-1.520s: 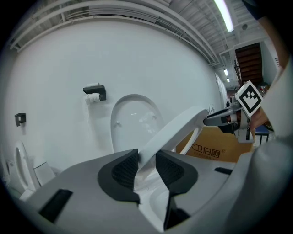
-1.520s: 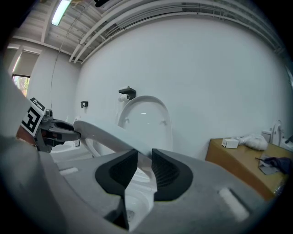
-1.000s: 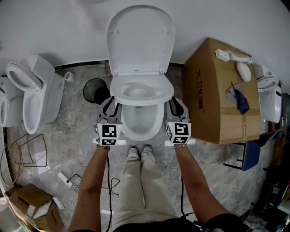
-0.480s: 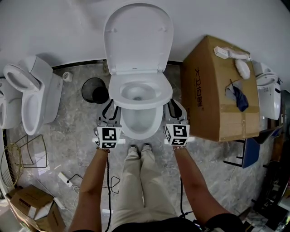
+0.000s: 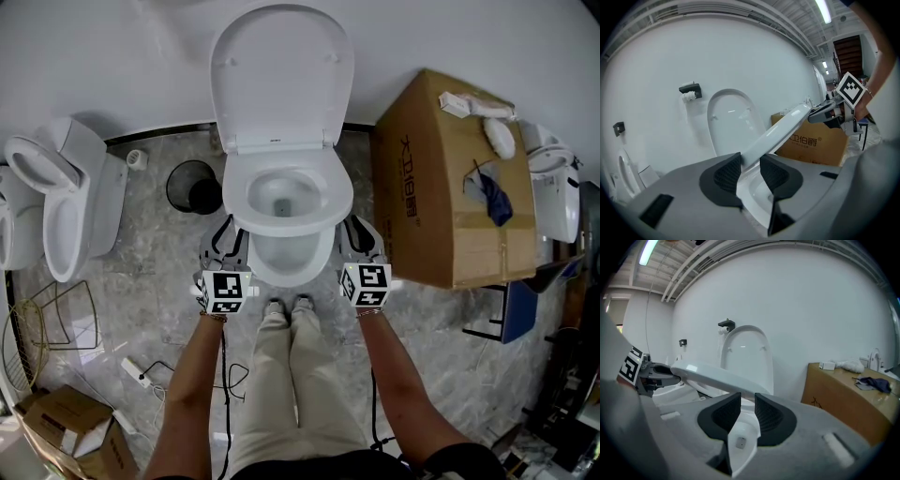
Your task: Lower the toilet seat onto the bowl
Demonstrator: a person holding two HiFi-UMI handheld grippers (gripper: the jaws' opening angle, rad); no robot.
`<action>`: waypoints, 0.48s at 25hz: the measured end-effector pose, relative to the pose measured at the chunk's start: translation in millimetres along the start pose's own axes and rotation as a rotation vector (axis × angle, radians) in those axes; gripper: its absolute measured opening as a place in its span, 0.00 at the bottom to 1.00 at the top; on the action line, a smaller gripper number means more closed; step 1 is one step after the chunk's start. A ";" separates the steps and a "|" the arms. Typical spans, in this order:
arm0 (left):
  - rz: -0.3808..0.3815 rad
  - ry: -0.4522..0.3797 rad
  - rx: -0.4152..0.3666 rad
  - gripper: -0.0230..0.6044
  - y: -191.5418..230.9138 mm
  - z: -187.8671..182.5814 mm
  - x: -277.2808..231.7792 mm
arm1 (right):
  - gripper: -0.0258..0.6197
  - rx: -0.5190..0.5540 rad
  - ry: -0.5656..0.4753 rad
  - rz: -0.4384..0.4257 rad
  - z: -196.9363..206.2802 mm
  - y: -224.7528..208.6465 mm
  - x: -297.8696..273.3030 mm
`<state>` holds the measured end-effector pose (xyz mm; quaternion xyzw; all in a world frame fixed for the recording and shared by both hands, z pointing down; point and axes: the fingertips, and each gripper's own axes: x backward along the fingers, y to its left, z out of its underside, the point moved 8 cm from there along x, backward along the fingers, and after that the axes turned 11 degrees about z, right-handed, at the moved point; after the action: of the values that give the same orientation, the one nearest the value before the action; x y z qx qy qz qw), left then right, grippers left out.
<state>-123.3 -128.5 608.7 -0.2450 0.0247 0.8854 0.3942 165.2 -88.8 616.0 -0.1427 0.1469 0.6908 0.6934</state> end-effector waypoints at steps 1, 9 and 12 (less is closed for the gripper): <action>0.000 0.002 -0.004 0.23 -0.4 1.2 0.7 | 0.18 -0.028 0.008 -0.009 2.9 -0.6 1.7; 0.011 0.047 -0.038 0.23 -11.8 17.6 6.9 | 0.25 -0.536 0.094 -0.273 22.9 8.8 33.0; 0.010 0.054 -0.041 0.23 -15.2 22.4 7.4 | 0.27 -0.719 0.134 -0.323 32.4 11.2 38.9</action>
<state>-126.0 -107.6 627.3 -0.2770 0.0182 0.8806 0.3840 154.3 -40.1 630.1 -0.4424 -0.0836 0.5695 0.6877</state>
